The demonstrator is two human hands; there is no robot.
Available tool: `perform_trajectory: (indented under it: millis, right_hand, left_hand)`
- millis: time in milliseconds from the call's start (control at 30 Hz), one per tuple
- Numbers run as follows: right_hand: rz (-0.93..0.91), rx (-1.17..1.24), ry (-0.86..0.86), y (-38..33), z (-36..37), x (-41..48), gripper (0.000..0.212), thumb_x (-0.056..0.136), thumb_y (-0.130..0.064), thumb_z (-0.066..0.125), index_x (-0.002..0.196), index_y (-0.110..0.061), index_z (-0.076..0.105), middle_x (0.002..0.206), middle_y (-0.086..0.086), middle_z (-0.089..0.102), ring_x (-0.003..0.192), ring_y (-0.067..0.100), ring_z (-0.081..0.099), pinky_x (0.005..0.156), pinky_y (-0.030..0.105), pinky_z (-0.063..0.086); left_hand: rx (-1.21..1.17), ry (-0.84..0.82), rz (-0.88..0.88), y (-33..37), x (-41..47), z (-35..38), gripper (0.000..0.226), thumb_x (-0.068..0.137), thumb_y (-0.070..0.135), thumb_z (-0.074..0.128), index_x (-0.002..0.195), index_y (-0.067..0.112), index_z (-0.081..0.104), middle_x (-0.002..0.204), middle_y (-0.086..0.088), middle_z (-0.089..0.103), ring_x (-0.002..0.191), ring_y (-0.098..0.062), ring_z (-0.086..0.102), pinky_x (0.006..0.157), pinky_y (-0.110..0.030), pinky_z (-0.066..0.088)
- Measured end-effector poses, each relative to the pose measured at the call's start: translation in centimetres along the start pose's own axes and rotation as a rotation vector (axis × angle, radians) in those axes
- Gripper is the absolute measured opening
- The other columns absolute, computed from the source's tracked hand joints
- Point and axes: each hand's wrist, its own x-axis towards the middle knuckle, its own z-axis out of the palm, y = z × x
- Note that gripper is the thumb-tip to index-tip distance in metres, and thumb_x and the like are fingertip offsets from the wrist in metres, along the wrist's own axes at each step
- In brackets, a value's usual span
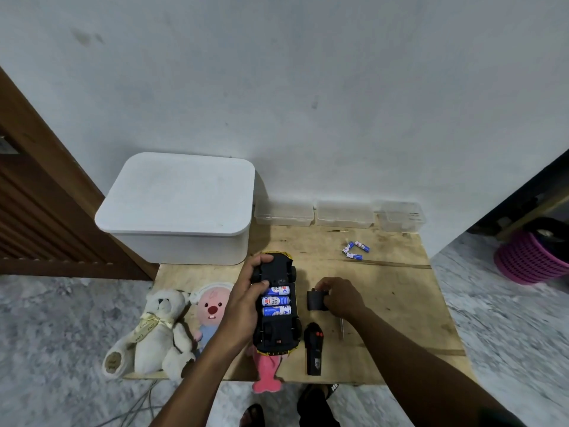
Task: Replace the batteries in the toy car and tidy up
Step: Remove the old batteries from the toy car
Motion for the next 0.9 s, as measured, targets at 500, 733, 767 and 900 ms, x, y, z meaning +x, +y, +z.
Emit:
perform_trajectory:
  millis: [500,733,767,900]
  right_hand:
    - [-0.226,0.651,0.333,-6.2,-6.4,-7.1,0.014,0.094,-0.010,0.063,0.100,-0.022,0.069,0.086,0.002,0.071,0.073,0.019,0.070,0.062,0.036,0.061]
    - [-0.340,0.426,0.321,-9.2,-6.9,-13.5,0.013,0.088,-0.018,0.072,0.095,-0.029,0.071,0.081,-0.015,0.069,0.075,0.001,0.065,0.060,0.014,0.052]
    - [-0.332,0.397,0.317,-9.3,-6.6,-14.0,0.014,0.086,-0.019,0.074,0.094,-0.030,0.071,0.080,-0.016,0.068,0.077,0.000,0.064,0.060,0.012,0.050]
    - [-0.323,0.335,0.382,-9.7,-5.8,-14.5,0.019,0.079,-0.024,0.081,0.095,-0.031,0.074,0.078,-0.013,0.067,0.072,0.006,0.063,0.063,0.020,0.052]
  left_hand:
    - [0.078,-0.016,0.011,1.8,-0.9,0.3,0.056,0.094,-0.003,0.041,0.140,0.027,0.052,0.126,0.007,0.068,0.099,-0.004,0.071,0.072,-0.019,0.056]
    - [0.152,0.005,0.030,2.4,-0.9,0.5,0.067,0.099,-0.007,0.034,0.148,0.038,0.042,0.137,0.007,0.060,0.103,0.002,0.068,0.071,-0.017,0.057]
    - [0.159,0.014,0.032,2.3,-0.9,0.5,0.067,0.100,-0.006,0.036,0.148,0.040,0.041,0.139,0.007,0.059,0.110,-0.003,0.067,0.074,-0.019,0.058]
    - [0.175,0.018,0.055,2.4,-1.0,0.6,0.068,0.101,-0.002,0.040,0.149,0.046,0.039,0.145,0.011,0.054,0.120,-0.004,0.062,0.083,-0.023,0.059]
